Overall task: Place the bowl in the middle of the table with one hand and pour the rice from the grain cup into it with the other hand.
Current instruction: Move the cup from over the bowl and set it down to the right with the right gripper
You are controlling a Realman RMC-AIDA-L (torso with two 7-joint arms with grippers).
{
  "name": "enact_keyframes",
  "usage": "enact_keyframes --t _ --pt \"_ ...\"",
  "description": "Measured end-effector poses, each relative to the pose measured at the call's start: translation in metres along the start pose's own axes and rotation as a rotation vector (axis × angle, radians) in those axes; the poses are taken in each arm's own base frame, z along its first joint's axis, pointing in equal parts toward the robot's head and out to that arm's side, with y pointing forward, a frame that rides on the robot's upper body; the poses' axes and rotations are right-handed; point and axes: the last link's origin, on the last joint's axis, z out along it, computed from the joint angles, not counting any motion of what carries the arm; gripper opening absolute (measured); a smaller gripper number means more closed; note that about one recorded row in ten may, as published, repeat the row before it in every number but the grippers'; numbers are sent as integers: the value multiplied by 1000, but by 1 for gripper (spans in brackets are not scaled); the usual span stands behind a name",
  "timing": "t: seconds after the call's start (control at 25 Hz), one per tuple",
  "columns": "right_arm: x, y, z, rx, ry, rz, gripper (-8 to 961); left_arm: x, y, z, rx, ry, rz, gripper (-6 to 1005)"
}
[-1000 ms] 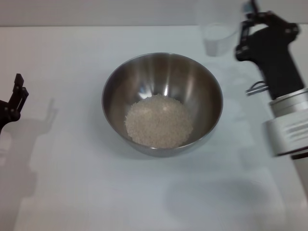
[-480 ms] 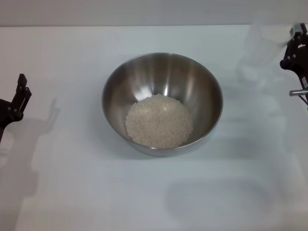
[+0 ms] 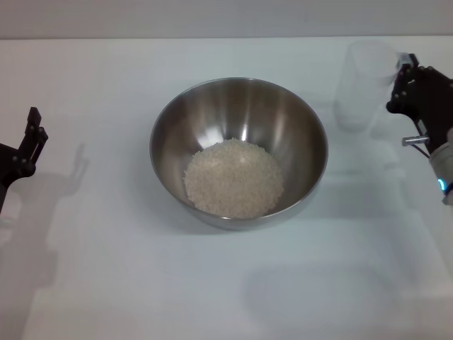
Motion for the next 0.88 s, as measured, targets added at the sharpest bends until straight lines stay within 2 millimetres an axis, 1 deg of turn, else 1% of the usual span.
enact_keyframes --t 0.2,0.88 --pt "7 7 8 -38 69 -14 24 0 0 0 -1 0 1 813" --pt "18 18 13 -111 172 -61 36 0 4 -3 -19 0 -1 813"
